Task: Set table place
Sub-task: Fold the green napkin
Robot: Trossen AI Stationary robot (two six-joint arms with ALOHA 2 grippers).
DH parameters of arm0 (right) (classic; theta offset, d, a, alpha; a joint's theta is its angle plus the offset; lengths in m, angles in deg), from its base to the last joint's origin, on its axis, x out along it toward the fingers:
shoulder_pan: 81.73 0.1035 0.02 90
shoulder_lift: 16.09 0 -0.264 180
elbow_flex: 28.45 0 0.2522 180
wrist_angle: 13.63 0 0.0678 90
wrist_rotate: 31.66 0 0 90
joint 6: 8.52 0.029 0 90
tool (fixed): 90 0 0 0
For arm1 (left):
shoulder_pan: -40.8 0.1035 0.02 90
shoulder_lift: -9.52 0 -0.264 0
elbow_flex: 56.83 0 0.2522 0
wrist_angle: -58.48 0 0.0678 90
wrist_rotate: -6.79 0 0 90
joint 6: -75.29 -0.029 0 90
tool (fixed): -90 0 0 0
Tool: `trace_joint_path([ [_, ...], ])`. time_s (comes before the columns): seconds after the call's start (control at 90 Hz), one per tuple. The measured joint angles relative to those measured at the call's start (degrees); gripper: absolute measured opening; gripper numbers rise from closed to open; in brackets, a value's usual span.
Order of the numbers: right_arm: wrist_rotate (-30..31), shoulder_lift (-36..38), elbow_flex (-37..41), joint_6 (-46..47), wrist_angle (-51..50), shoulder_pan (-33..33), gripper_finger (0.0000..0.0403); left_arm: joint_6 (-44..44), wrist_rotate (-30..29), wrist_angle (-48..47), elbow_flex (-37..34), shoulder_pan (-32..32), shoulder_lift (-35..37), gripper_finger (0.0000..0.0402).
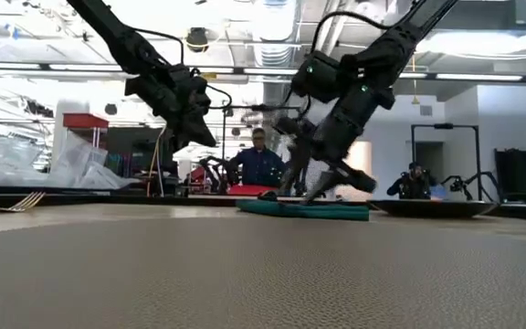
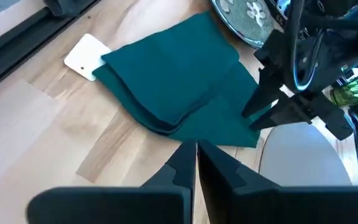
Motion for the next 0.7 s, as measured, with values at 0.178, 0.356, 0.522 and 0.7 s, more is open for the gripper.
trace_joint_path([
  [0.178,0.1,-0.5,0.0,-0.9,1.7,-0.6,0.0141,0.0,0.0,0.0,0.0,0.0,0.0,0.0],
  [0.356,0.9,-0.5,-0.1,-1.0,4.2,-2.6,0.0141,-0.6,0.0,0.0,0.0,0.0,0.0,0.0],
  [0.522,1.3,-0.5,-0.1,-1.0,3.6,-4.0,0.0141,-0.7,0.0,0.0,0.0,0.0,0.0,0.0],
  [0.7,0.6,-2.1,-0.1,-1.2,5.8,-5.5,0.0141,-1.3,0.0,-0.1,0.0,0.1,0.0,0.0],
])
